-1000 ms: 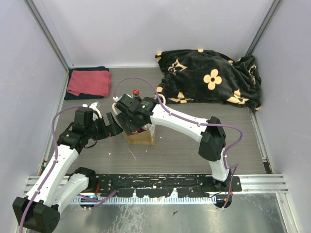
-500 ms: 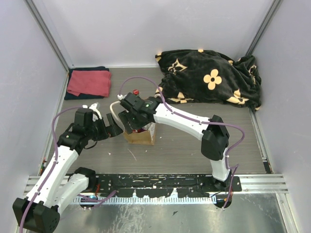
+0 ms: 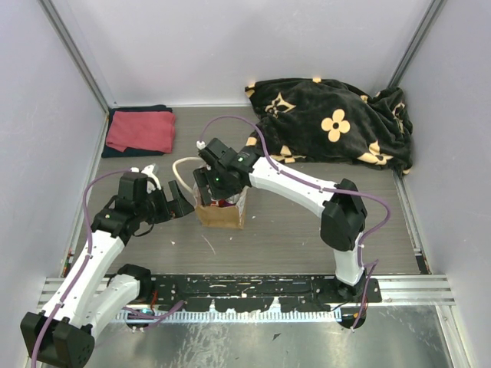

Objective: Place the beverage into the canvas bag

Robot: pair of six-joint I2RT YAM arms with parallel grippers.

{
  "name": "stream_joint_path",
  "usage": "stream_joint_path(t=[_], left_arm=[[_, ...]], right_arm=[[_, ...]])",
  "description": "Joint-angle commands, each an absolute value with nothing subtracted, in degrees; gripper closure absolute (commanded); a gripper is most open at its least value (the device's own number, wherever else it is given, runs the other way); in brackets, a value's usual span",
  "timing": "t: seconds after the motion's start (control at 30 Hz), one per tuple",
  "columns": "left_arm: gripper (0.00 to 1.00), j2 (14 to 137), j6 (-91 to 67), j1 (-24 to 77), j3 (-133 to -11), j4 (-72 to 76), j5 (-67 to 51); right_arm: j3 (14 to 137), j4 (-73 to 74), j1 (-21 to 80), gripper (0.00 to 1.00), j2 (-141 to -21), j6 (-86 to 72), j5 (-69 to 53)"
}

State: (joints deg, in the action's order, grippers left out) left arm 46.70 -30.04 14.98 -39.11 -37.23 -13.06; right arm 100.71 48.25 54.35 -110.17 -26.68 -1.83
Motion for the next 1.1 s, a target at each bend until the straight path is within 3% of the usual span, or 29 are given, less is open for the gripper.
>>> stream_joint_path(t=[0.0, 0.7, 1.07], left_arm=[[0.02, 45.97, -29.58, 14.70, -38.30, -36.24, -14.32], [0.02, 45.21, -30.64, 14.68, -38.07, -35.30, -14.61], [0.02, 45.00, -30.50, 14.70, -37.95, -35.51, -14.52]], right_arm=[[103.04, 45.51, 52.20, 0.99, -108.63, -28.78, -1.46], [105.52, 47.29, 49.39, 0.99, -110.10, -34.49, -5.84], [108.91, 52.99, 53.95, 0.99, -114.88, -31.58, 2.97]])
